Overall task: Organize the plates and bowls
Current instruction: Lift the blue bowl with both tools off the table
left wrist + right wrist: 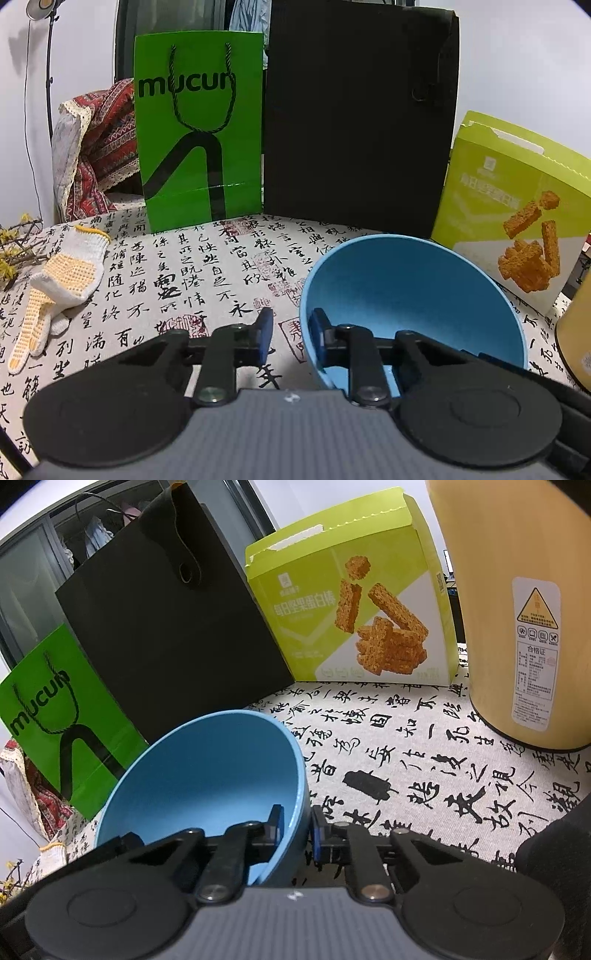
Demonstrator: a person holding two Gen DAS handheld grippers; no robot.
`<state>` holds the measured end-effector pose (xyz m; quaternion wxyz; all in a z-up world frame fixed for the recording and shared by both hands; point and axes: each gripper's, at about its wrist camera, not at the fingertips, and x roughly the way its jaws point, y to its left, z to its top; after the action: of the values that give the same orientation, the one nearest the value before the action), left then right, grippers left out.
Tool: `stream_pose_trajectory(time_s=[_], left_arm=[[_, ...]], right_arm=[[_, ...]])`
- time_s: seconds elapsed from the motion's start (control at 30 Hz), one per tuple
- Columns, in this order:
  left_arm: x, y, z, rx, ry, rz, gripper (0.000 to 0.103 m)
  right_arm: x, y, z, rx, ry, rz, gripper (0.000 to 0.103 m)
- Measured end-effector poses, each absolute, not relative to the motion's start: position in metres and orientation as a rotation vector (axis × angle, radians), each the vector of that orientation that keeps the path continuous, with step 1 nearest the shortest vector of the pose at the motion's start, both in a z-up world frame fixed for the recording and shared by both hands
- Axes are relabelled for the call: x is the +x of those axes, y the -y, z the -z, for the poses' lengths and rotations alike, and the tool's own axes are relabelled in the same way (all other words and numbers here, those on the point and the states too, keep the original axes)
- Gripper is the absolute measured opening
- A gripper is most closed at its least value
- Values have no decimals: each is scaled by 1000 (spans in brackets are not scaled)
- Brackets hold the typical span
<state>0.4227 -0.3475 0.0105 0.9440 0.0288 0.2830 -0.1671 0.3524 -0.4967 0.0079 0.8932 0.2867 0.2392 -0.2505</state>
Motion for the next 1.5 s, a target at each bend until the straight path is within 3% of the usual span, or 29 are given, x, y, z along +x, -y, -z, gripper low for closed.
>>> stream_pose_trajectory(time_s=[0.33,1.17,1.5], left_arm=[[419,349,-11,75,-559,349,11],[412,345,-19,62,-537,330,10],[394,332,-49,127,-515,273,10]], right_arm=[[351,496,-8,606,-483,515,11],[347,492,-16,636,-455,498,11],[335,480,-38,635,-404,430,11]])
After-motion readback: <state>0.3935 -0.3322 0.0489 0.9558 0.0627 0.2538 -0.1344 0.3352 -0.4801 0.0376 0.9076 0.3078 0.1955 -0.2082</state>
